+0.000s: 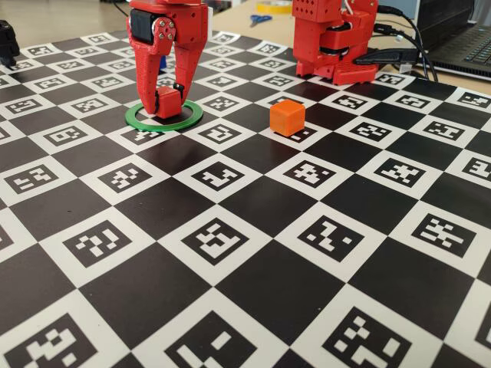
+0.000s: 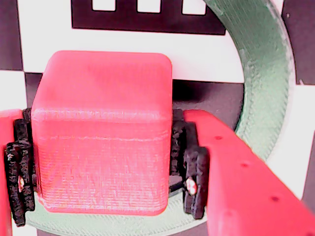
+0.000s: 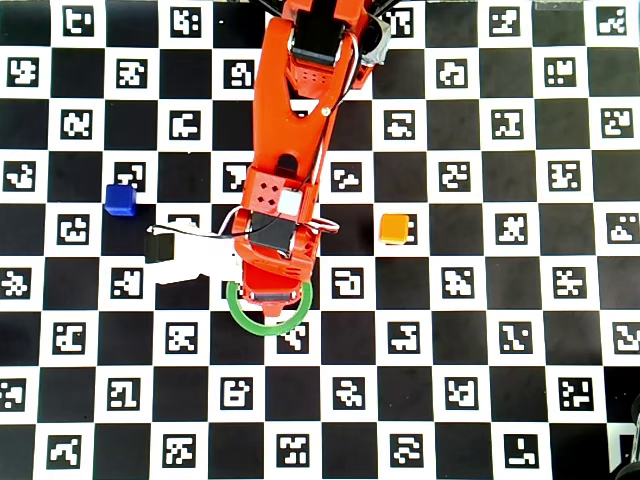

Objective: Grab the red cube then put it in the green circle then put the blue cube on top and finally the orange cube on top

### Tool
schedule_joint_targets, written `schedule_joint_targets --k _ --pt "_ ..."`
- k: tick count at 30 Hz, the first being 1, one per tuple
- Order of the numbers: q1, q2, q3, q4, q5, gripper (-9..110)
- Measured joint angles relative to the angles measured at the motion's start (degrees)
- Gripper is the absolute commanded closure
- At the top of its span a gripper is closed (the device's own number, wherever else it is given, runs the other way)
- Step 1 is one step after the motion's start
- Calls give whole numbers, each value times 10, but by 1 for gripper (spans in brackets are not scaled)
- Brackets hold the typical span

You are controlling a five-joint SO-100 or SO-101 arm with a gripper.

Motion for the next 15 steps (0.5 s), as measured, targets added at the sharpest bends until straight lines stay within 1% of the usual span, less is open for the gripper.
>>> schedule_joint_targets --k 7,11,15 --pt "0 0 0 0 12 81" --pt "0 -1 0 1 12 71" --pt "0 -1 1 4 11 65"
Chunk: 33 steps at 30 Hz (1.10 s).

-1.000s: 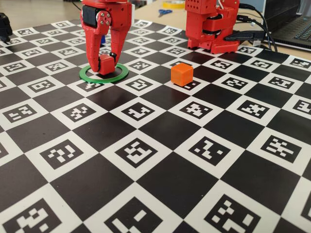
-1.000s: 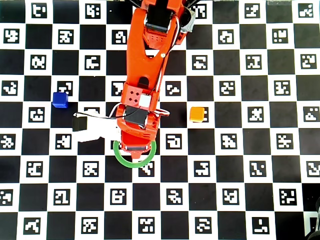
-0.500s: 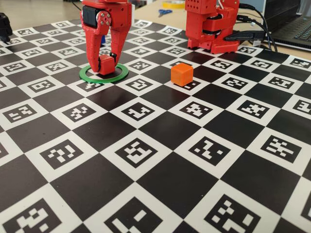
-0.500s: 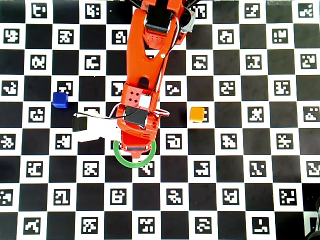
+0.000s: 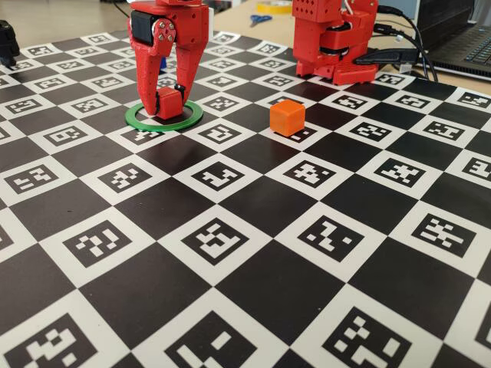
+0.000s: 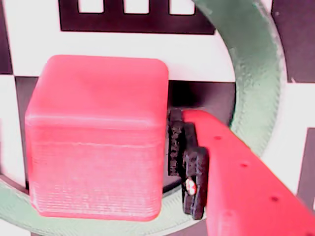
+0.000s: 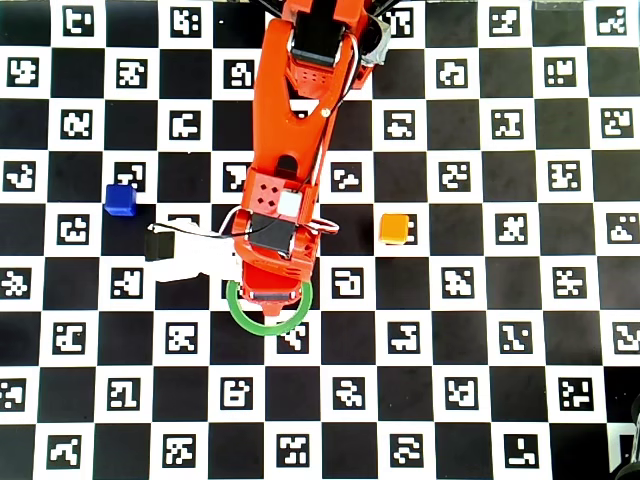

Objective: Grab the red cube then put it in the green circle then put the blue cube on top and finally the orange cube on top

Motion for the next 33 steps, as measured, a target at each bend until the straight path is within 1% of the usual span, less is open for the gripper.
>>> schedule_joint_targets --k 7,16,25,33 --pt "0 0 0 -14 8 59" --pt "4 0 0 -2 7 54" --pt "20 25 -3 52 0 51" --pt "25 61 -48 111 -3 50"
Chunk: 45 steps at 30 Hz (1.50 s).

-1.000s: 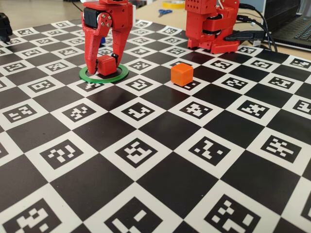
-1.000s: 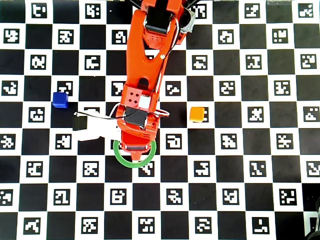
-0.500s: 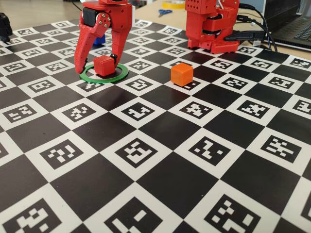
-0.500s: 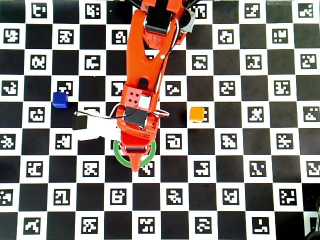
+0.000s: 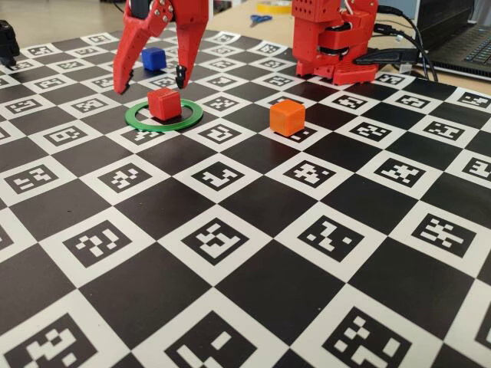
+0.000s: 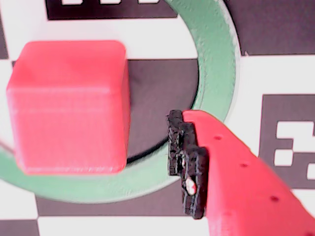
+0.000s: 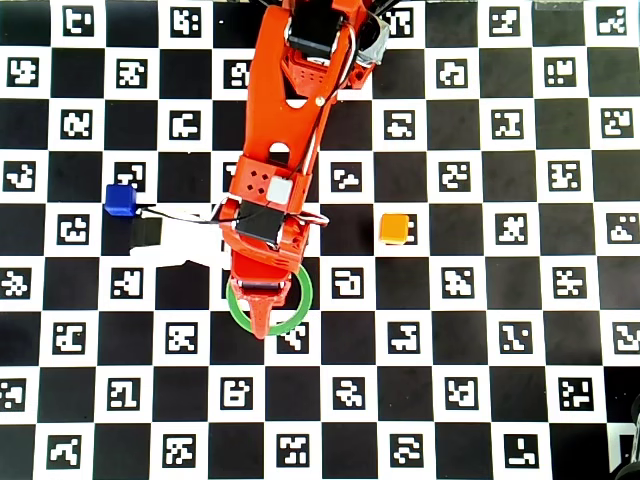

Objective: Grab the red cube then put it in the green circle then put the blue cube on top and finally the orange cube on top

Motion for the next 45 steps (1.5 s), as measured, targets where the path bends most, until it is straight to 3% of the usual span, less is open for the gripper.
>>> schedule_joint_targets --k 14,22,45 --pt "27 49 -128 166 -14 50" --pt "98 49 -207 252 -72 50" --pt "343 33 -219 207 -316 49"
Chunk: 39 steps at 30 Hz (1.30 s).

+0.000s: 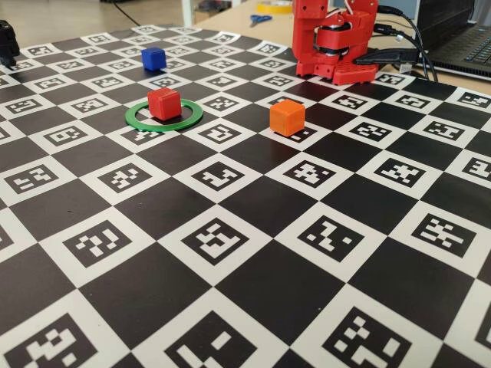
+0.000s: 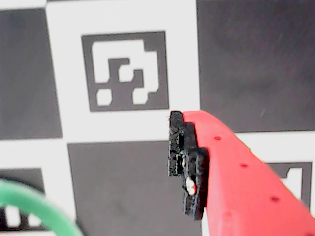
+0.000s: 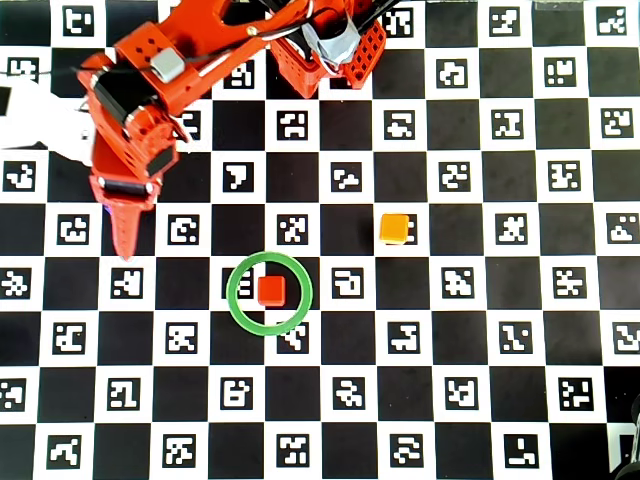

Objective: Grab the red cube then put it in the green circle then put the blue cube on top and finally the orange cube on top

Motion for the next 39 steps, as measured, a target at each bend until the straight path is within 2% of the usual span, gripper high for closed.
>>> schedule_joint_targets --k 12,29,39 --pt "48 -76 4 -56 -53 49" --pt "58 -98 140 -156 -68 50" --pt "65 -126 155 -203 -75 50"
